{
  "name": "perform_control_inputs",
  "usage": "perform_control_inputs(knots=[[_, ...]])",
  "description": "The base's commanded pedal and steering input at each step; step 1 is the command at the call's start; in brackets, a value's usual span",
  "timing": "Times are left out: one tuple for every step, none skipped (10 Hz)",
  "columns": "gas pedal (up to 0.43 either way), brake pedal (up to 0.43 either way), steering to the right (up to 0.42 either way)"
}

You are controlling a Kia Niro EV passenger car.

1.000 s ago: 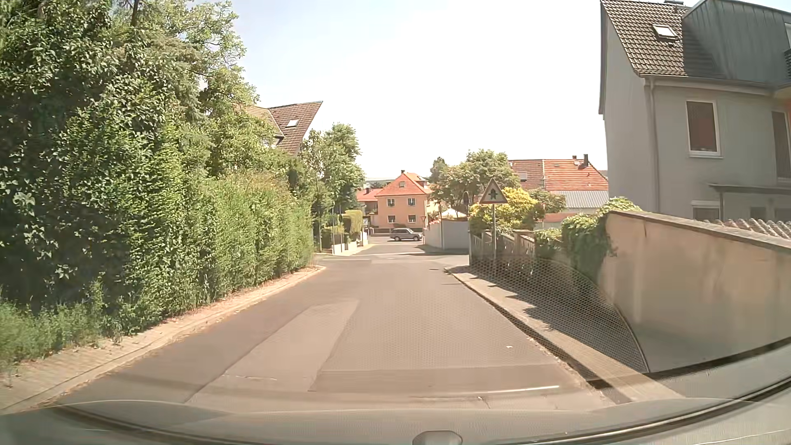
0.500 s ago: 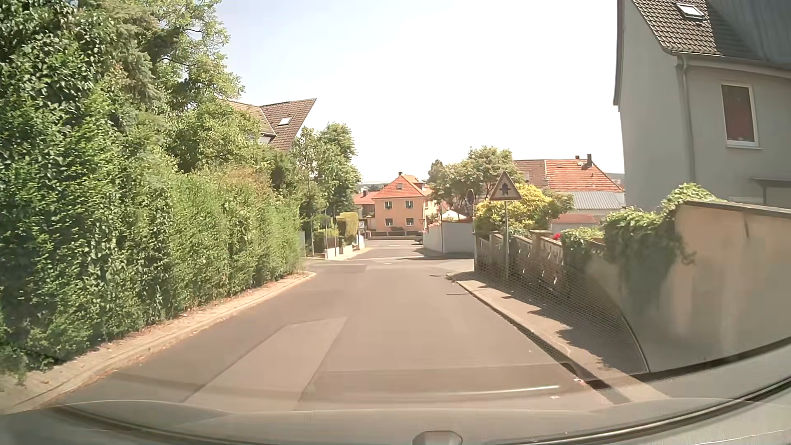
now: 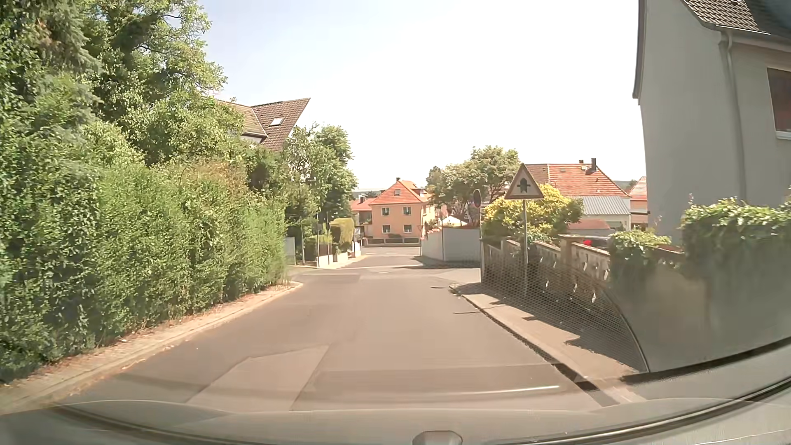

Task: Follow the waypoints while adhering to traffic rules and regulations

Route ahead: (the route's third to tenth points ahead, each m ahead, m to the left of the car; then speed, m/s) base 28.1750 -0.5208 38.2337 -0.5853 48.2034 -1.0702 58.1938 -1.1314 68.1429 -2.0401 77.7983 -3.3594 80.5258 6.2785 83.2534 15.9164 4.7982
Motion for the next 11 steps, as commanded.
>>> perform_control_inputs(knots=[[0.000, 0.073, -0.002], [0.000, 0.091, -0.008], [0.000, 0.116, -0.017], [0.000, 0.134, -0.025], [0.000, 0.152, -0.027], [0.000, 0.183, -0.026], [0.000, 0.207, -0.024], [0.000, 0.238, -0.024], [0.000, 0.262, -0.024], [0.000, 0.293, -0.021], [0.000, 0.329, -0.018]])
